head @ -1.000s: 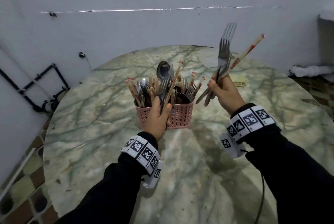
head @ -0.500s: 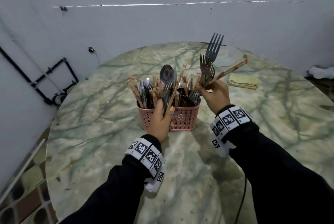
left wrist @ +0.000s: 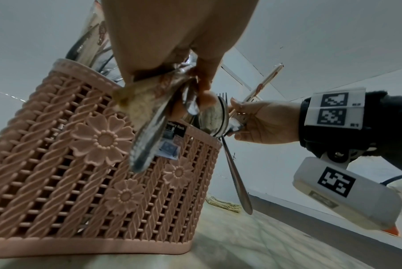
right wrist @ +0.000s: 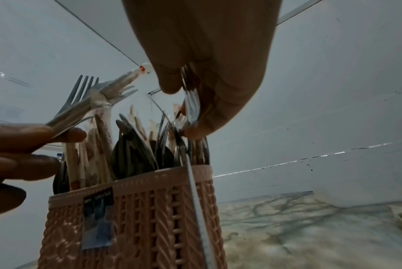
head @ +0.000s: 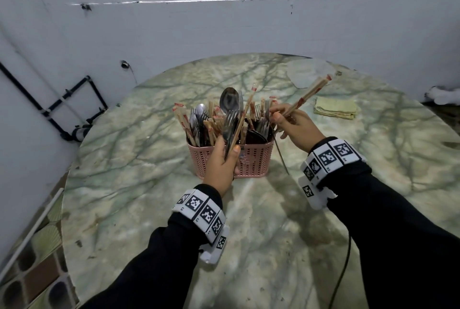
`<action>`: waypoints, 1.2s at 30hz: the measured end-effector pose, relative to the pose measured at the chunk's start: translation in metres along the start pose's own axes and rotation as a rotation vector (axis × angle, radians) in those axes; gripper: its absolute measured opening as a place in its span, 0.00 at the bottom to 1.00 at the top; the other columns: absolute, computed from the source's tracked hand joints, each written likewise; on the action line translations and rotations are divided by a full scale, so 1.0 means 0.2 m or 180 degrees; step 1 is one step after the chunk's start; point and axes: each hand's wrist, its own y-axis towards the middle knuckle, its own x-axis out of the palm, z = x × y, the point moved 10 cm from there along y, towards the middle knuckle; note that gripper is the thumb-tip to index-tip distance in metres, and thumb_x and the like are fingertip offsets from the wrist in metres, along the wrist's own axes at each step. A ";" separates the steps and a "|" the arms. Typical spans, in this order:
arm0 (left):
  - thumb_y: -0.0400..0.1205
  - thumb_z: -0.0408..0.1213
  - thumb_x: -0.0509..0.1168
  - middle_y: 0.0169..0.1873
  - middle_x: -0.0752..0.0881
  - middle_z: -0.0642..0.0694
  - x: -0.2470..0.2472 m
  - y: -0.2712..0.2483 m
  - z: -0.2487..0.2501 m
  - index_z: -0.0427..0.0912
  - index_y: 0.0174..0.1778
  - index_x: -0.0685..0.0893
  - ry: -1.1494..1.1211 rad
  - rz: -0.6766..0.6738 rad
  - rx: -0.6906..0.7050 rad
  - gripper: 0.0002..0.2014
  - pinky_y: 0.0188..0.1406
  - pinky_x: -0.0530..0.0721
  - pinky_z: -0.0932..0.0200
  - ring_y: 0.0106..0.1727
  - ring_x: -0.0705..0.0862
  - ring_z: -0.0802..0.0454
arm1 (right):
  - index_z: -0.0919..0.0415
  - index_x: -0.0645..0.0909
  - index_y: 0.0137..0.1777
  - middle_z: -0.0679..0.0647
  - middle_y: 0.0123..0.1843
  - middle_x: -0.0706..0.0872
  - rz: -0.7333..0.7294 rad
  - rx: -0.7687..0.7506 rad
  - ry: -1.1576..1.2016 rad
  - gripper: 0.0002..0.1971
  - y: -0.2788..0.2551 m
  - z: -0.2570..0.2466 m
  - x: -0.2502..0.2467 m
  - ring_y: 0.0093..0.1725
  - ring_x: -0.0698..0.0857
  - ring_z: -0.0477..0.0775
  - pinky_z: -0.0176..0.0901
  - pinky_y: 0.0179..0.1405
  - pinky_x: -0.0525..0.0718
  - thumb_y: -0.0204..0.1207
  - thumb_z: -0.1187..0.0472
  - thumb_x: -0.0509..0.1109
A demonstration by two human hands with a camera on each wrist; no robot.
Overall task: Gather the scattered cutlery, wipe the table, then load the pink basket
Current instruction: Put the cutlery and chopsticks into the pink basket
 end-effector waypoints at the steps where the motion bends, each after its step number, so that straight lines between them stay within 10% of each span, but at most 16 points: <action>1: 0.86 0.34 0.55 0.30 0.77 0.56 0.00 0.00 0.00 0.49 0.62 0.72 -0.0006 -0.0005 0.0000 0.10 0.26 0.77 0.64 0.23 0.75 0.60 | 0.52 0.78 0.53 0.56 0.58 0.81 0.0016 -0.0029 0.0026 0.05 0.00 0.01 0.00 0.46 0.83 0.51 0.31 0.31 0.84 0.82 0.60 0.62; 7: 0.86 0.34 0.55 0.31 0.76 0.55 0.00 0.00 -0.01 0.56 0.54 0.73 -0.0054 -0.0041 0.0005 0.09 0.28 0.77 0.60 0.25 0.75 0.58 | 0.52 0.77 0.42 0.49 0.45 0.81 0.0165 -0.0137 -0.0039 0.10 0.00 -0.02 -0.02 0.46 0.84 0.63 0.57 0.50 0.86 0.74 0.69 0.71; 12: 0.86 0.33 0.55 0.31 0.78 0.56 0.00 0.00 -0.01 0.53 0.57 0.73 -0.0088 -0.0043 0.0003 0.10 0.25 0.77 0.66 0.24 0.74 0.60 | 0.57 0.79 0.48 0.60 0.55 0.81 0.0347 -0.0058 -0.0180 0.09 0.00 -0.01 -0.05 0.49 0.84 0.58 0.35 0.47 0.86 0.72 0.69 0.73; 16: 0.86 0.33 0.55 0.31 0.77 0.56 0.00 0.00 -0.01 0.59 0.51 0.72 -0.0099 -0.0040 -0.0003 0.12 0.26 0.77 0.65 0.24 0.74 0.59 | 0.56 0.74 0.53 0.54 0.47 0.79 0.0268 0.0376 0.0252 0.13 0.00 0.02 -0.05 0.49 0.84 0.63 0.53 0.53 0.86 0.74 0.72 0.66; 23: 0.86 0.34 0.55 0.32 0.76 0.54 -0.01 0.01 -0.04 0.48 0.61 0.72 -0.0079 -0.0047 -0.0026 0.10 0.25 0.78 0.64 0.25 0.74 0.57 | 0.60 0.81 0.48 0.55 0.40 0.87 0.0866 0.0070 -0.0476 0.09 -0.03 -0.09 -0.16 0.41 0.87 0.55 0.47 0.46 0.85 0.70 0.67 0.76; 29: 0.86 0.34 0.55 0.31 0.76 0.53 0.00 0.01 -0.04 0.57 0.53 0.72 -0.0048 -0.0027 0.0013 0.11 0.26 0.78 0.63 0.25 0.75 0.57 | 0.66 0.85 0.55 0.57 0.50 0.88 0.0323 0.0404 -0.1628 0.17 -0.02 -0.09 -0.08 0.49 0.84 0.54 0.38 0.45 0.74 0.70 0.57 0.77; 33: 0.86 0.34 0.55 0.31 0.76 0.52 0.00 0.01 -0.05 0.56 0.51 0.72 -0.0068 -0.0042 -0.0010 0.09 0.25 0.78 0.65 0.24 0.74 0.56 | 0.63 0.76 0.60 0.54 0.46 0.83 0.0314 0.0354 -0.0464 0.23 -0.02 -0.08 -0.10 0.43 0.84 0.53 0.45 0.44 0.84 0.66 0.63 0.79; 36: 0.86 0.33 0.55 0.30 0.76 0.53 -0.01 0.01 -0.04 0.57 0.50 0.72 -0.0090 -0.0032 -0.0012 0.11 0.24 0.78 0.66 0.24 0.74 0.57 | 0.57 0.76 0.46 0.53 0.41 0.84 0.0611 0.0148 0.0411 0.06 -0.02 -0.13 -0.16 0.38 0.87 0.49 0.46 0.41 0.88 0.76 0.66 0.71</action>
